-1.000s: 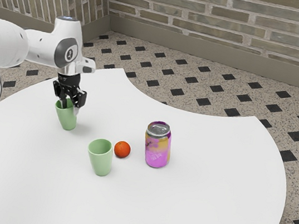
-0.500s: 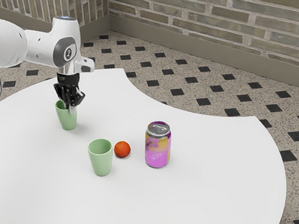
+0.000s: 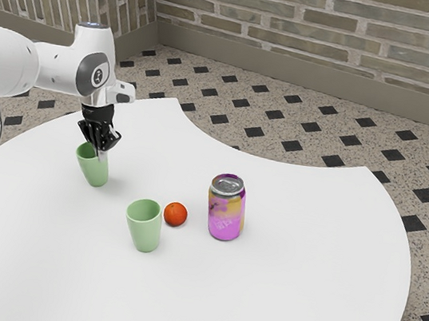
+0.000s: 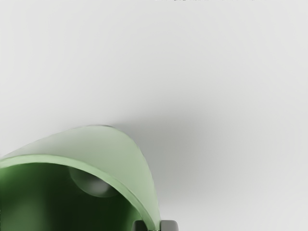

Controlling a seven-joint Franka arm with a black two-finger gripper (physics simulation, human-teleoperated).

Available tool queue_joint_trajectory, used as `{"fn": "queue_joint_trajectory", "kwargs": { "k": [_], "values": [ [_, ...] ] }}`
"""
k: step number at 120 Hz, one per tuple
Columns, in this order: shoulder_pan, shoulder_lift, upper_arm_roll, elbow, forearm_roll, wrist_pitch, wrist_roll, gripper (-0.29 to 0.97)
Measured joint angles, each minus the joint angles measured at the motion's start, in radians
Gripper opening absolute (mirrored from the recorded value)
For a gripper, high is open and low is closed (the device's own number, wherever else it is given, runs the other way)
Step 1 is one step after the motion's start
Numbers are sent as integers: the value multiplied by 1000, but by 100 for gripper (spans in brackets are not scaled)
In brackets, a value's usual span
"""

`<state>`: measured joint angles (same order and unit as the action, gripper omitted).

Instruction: Place the left cup onto the right cup

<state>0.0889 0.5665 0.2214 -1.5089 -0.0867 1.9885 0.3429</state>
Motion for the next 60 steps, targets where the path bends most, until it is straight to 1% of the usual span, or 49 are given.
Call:
{"fn": "queue_joint_trajectory", "kwargs": {
  "k": [23,37,60],
  "values": [
    [-15,-49,10,-16,-2,-4,-1,-11],
    [-44,-91,16,-48,0,-10,-1,-11],
    [-148,-191,48,-123,11,-27,-9,-11]
  ]
}}
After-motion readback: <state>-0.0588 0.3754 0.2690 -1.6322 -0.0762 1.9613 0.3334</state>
